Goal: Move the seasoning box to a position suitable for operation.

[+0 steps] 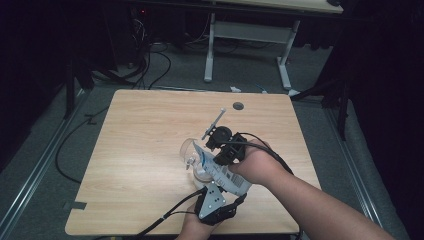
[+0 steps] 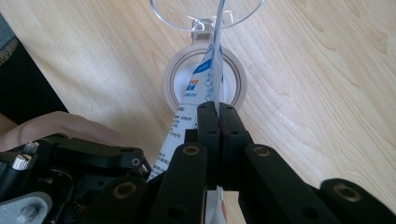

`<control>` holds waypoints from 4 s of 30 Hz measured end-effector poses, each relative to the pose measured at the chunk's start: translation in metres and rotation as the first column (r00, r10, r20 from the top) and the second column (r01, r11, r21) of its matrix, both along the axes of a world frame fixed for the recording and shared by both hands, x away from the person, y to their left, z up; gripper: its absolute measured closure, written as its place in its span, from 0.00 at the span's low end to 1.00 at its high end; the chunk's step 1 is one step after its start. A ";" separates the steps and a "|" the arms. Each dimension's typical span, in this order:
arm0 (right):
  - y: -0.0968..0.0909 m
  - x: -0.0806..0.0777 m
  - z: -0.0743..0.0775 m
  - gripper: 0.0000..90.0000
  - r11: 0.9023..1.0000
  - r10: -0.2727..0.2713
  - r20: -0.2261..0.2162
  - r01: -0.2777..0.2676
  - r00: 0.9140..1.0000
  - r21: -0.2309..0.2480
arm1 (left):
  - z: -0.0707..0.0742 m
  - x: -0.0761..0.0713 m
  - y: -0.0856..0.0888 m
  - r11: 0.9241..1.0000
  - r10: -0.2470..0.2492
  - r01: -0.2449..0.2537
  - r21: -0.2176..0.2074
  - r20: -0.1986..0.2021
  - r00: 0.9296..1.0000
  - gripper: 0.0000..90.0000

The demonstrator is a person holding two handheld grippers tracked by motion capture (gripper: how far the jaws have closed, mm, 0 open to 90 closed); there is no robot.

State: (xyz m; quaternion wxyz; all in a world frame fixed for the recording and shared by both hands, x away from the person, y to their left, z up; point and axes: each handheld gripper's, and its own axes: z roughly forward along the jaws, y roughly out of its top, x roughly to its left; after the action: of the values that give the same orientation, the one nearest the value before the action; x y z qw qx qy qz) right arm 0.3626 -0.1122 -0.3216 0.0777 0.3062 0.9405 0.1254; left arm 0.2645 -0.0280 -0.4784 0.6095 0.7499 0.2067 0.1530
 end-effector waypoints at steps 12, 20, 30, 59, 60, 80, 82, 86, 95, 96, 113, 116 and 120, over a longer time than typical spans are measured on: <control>0.000 0.000 0.000 1.00 1.000 -0.001 0.001 0.001 1.000 0.002 | 0.001 0.000 0.000 1.000 -0.003 0.003 -0.004 -0.002 1.000 0.61; 0.001 0.000 0.000 1.00 1.000 0.000 0.002 0.000 1.000 0.002 | 0.001 -0.001 0.000 1.000 -0.006 0.006 -0.006 0.002 1.000 0.61; 0.001 0.000 0.000 1.00 1.000 0.002 0.004 -0.002 1.000 0.000 | 0.001 -0.001 0.000 1.000 -0.006 0.006 -0.007 0.005 1.000 0.61; 0.003 -0.001 0.001 1.00 1.000 0.011 0.010 -0.010 1.000 -0.009 | 0.002 -0.001 0.001 1.000 -0.006 0.006 -0.011 0.010 1.000 0.61; 0.003 -0.001 0.001 1.00 1.000 0.012 0.011 -0.012 1.000 -0.009 | 0.002 -0.001 0.001 1.000 -0.006 0.006 -0.011 0.010 1.000 0.61; 0.007 0.000 0.000 0.99 1.000 0.020 0.012 -0.020 1.000 -0.015 | 0.003 -0.001 0.001 1.000 -0.004 0.004 -0.018 0.011 1.000 0.61; 0.007 0.000 0.000 0.99 1.000 0.020 0.012 -0.020 1.000 -0.015 | 0.004 -0.001 0.001 1.000 -0.004 0.004 -0.018 0.011 1.000 0.61; 0.006 0.001 0.000 0.99 1.000 0.021 0.014 -0.021 1.000 -0.015 | 0.004 -0.001 0.002 1.000 -0.004 0.004 -0.017 0.013 1.000 0.61; 0.007 0.001 -0.001 0.99 1.000 0.026 0.014 -0.026 1.000 -0.016 | 0.004 -0.001 0.002 1.000 -0.006 0.006 -0.020 0.011 1.000 0.61; 0.007 0.001 -0.002 0.99 1.000 0.026 0.016 -0.026 1.000 -0.017 | 0.004 -0.001 0.002 1.000 -0.006 0.006 -0.021 0.011 1.000 0.61; 0.009 0.002 -0.004 0.99 0.999 0.029 0.015 -0.029 0.999 -0.024 | 0.004 -0.001 0.002 1.000 -0.007 0.007 -0.023 0.011 1.000 0.61; 0.009 0.002 -0.004 0.99 0.999 0.030 0.015 -0.030 0.999 -0.020 | 0.004 -0.001 0.002 1.000 -0.007 0.007 -0.023 0.012 1.000 0.61; 0.009 0.001 -0.004 0.99 0.999 0.030 0.016 -0.029 0.999 -0.020 | 0.004 -0.002 0.002 1.000 -0.008 0.008 -0.023 0.014 1.000 0.61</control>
State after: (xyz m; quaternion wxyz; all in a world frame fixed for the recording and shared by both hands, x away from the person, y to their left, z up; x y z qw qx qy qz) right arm 0.3641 -0.1035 -0.3253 0.0864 0.2906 0.9454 0.1198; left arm 0.2629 -0.0263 -0.4742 0.6200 0.7427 0.2013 0.1535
